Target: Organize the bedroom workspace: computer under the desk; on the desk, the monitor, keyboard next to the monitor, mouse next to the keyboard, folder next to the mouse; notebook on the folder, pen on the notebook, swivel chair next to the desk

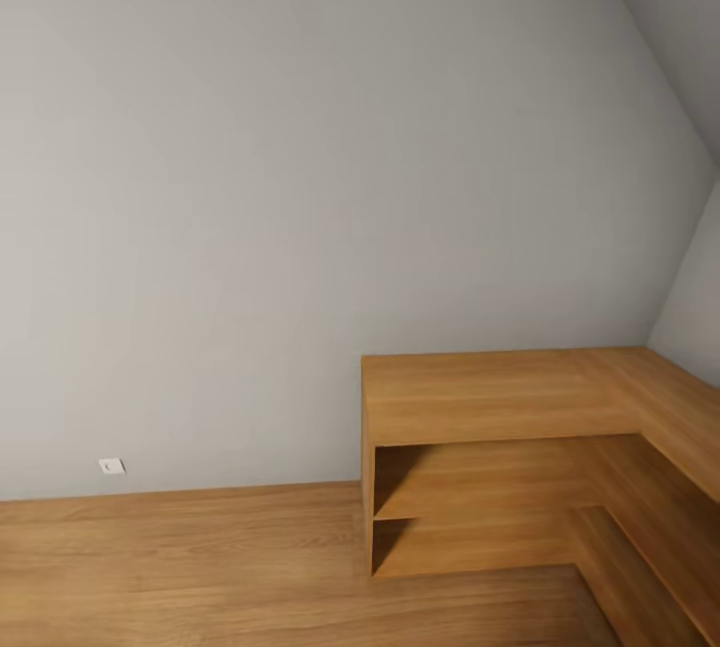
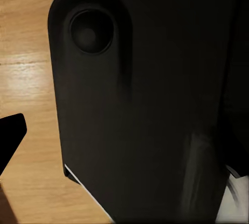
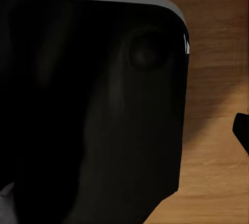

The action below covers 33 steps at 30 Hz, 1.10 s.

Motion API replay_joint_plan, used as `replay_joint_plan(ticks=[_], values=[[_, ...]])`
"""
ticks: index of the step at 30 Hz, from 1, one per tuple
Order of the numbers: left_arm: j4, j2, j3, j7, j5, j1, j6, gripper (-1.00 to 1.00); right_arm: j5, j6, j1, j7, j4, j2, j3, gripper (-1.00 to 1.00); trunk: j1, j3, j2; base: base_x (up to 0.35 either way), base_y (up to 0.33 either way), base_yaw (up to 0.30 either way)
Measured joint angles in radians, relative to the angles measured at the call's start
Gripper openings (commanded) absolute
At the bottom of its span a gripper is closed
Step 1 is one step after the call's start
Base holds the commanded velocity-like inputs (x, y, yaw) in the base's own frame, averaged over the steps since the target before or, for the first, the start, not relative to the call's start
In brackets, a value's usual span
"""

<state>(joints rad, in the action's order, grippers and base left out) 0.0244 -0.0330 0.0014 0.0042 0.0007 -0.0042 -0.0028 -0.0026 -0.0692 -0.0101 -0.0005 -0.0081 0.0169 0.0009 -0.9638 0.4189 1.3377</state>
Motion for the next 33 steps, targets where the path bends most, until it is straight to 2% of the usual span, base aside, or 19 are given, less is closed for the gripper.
replay_joint_plan(ticks=[4,5,9,23,29,33], values=[[0.002,0.01,0.0,0.001,0.0,0.0,0.0,1.0,0.0,-0.022,0.0,-0.002,-0.012,-0.002,0.0,1.0,0.015,-0.013,-0.028,0.0,0.0,0.0],[0.003,0.012,0.0,0.001,0.0,0.0,0.0,1.0,0.0,-0.171,0.0,-0.002,-0.023,-0.002,0.0,1.0,0.019,-0.016,-0.035,0.0,0.0,0.0],[0.024,0.015,0.0,0.001,0.001,0.0,0.0,1.0,0.0,-0.245,0.0,-0.003,-0.036,-0.003,-0.002,1.0,0.034,-0.028,-0.063,0.0,0.0,0.0],[0.126,0.015,0.0,0.001,0.001,0.0,0.0,1.0,0.0,-0.346,0.0,-0.004,-0.075,-0.003,-0.003,1.0,0.088,-0.072,-0.161,0.0,0.0,0.0],[0.198,0.017,0.0,0.0,0.001,0.0,0.0,1.0,-0.002,-0.382,0.0,-0.004,-0.112,-0.032,-0.005,1.0,0.111,-0.091,-0.203,0.0,0.0,0.0],[0.237,0.016,0.0,0.0,0.001,0.0,0.0,1.0,-0.002,-0.395,0.0,-0.004,-0.124,-0.04,-0.005,1.0,0.127,-0.104,-0.231,0.0,0.0,0.0]])
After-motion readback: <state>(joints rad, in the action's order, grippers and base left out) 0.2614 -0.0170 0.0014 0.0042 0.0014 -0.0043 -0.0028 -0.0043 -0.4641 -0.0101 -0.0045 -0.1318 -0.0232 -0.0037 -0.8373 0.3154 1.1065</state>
